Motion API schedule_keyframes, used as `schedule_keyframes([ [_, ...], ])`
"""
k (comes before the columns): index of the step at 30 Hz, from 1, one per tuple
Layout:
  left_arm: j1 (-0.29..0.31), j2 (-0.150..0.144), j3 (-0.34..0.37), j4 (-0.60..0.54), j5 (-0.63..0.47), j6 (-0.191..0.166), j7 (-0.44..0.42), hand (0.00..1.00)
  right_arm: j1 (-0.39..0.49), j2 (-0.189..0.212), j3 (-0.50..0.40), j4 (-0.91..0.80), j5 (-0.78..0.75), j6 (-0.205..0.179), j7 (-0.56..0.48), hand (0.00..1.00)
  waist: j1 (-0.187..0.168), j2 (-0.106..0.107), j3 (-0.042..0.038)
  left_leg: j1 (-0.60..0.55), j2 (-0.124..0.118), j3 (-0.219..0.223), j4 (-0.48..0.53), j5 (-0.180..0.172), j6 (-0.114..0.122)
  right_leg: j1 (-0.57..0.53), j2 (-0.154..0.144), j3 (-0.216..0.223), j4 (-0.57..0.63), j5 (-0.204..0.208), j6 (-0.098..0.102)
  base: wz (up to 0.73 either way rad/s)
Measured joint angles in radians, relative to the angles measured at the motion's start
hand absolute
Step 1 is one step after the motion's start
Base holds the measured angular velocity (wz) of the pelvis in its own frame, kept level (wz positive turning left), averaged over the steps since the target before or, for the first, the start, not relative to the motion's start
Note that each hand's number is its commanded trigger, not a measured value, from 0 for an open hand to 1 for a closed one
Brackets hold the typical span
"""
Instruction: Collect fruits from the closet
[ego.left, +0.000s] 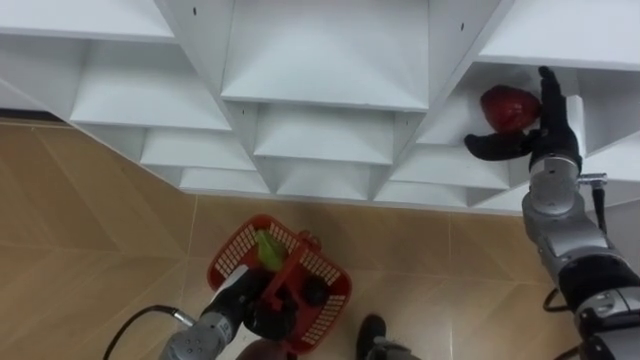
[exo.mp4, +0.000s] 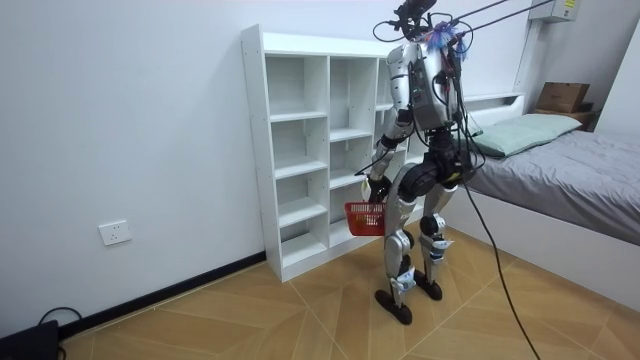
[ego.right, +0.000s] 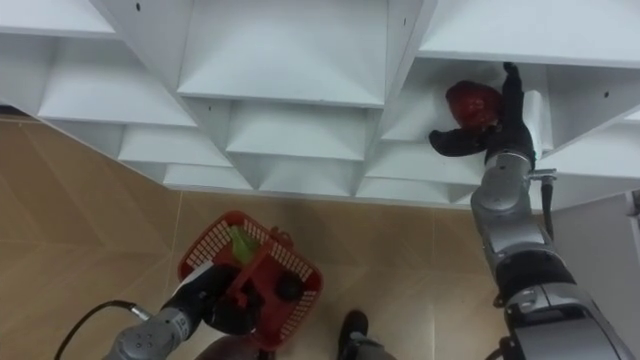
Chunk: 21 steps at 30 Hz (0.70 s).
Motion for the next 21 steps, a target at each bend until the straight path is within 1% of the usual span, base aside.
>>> schedule_keyframes([
  [7, 0.006, 0.000, 0.000, -0.017, 0.009, 0.007, -0.008, 1.00, 0.000, -0.001, 0.000, 0.000, -0.017, 0.000, 0.000, 0.00, 0.001, 0.000, -0.0001, 0.000, 0.000, 0.000, 0.000, 0.000, 0.000, 0.000, 0.000, -0.002, 0.001, 0.000, 0.000, 0.00],
  [9, 0.006, 0.001, 0.001, -0.020, 0.009, 0.016, -0.020, 1.00, 0.000, -0.002, 0.000, 0.000, -0.017, 0.001, 0.000, 0.00, 0.001, 0.000, -0.0002, -0.001, 0.000, 0.000, 0.000, 0.000, 0.000, 0.000, 0.000, -0.002, 0.001, 0.000, 0.000, 0.00],
  [10, 0.006, 0.001, 0.001, -0.022, 0.009, 0.019, -0.022, 1.00, 0.000, -0.002, 0.000, 0.000, -0.017, 0.001, 0.000, 0.10, 0.001, 0.000, -0.0002, -0.001, 0.000, 0.000, 0.000, 0.000, 0.000, 0.000, 0.000, -0.002, 0.001, 0.000, 0.000, 0.00],
  [11, 0.008, 0.000, 0.001, -0.026, 0.009, 0.021, -0.024, 1.00, 0.000, -0.003, 0.000, 0.000, -0.017, 0.004, 0.000, 0.62, 0.001, 0.000, -0.0003, -0.001, 0.000, 0.000, 0.000, 0.000, 0.000, 0.000, 0.000, -0.002, 0.001, 0.000, 0.000, 0.00],
  [12, 0.008, 0.001, 0.001, -0.029, 0.009, 0.022, -0.024, 1.00, -0.001, -0.003, 0.000, 0.000, -0.017, 0.007, 0.000, 0.76, 0.001, 0.000, -0.0004, -0.001, 0.000, 0.000, 0.000, 0.000, 0.000, 0.000, 0.000, -0.002, 0.001, 0.000, 0.000, 0.00],
  [13, 0.009, 0.001, 0.001, -0.032, 0.009, 0.023, -0.026, 1.00, -0.001, -0.003, 0.000, 0.000, -0.017, 0.009, 0.000, 1.00, 0.001, -0.001, -0.0005, -0.001, 0.000, 0.000, 0.001, 0.000, 0.000, 0.000, 0.000, -0.002, 0.001, 0.000, 0.000, 0.00],
  [16, 0.010, 0.001, 0.001, -0.035, 0.008, 0.026, -0.032, 1.00, -0.001, -0.007, 0.000, 0.000, -0.025, 0.010, -0.005, 1.00, 0.001, -0.001, -0.0006, 0.000, 0.000, 0.000, 0.002, 0.001, 0.000, 0.000, -0.001, -0.002, 0.003, 0.000, 0.000, 0.00],
  [18, 0.010, 0.001, 0.001, -0.035, 0.008, 0.027, -0.038, 1.00, -0.006, -0.026, 0.000, 0.000, -0.038, 0.014, -0.009, 1.00, 0.001, -0.001, -0.0008, 0.000, 0.000, 0.000, 0.003, 0.001, 0.001, 0.000, -0.001, -0.002, 0.004, 0.000, 0.000, 0.00],
  [21, 0.009, 0.001, 0.000, -0.035, 0.007, 0.027, -0.041, 1.00, -0.011, -0.033, 0.001, 0.000, -0.040, 0.020, -0.009, 1.00, 0.001, -0.001, -0.0011, 0.000, 0.000, 0.001, 0.004, 0.002, 0.000, 0.000, -0.001, -0.002, 0.006, 0.001, -0.001, 0.00],
])
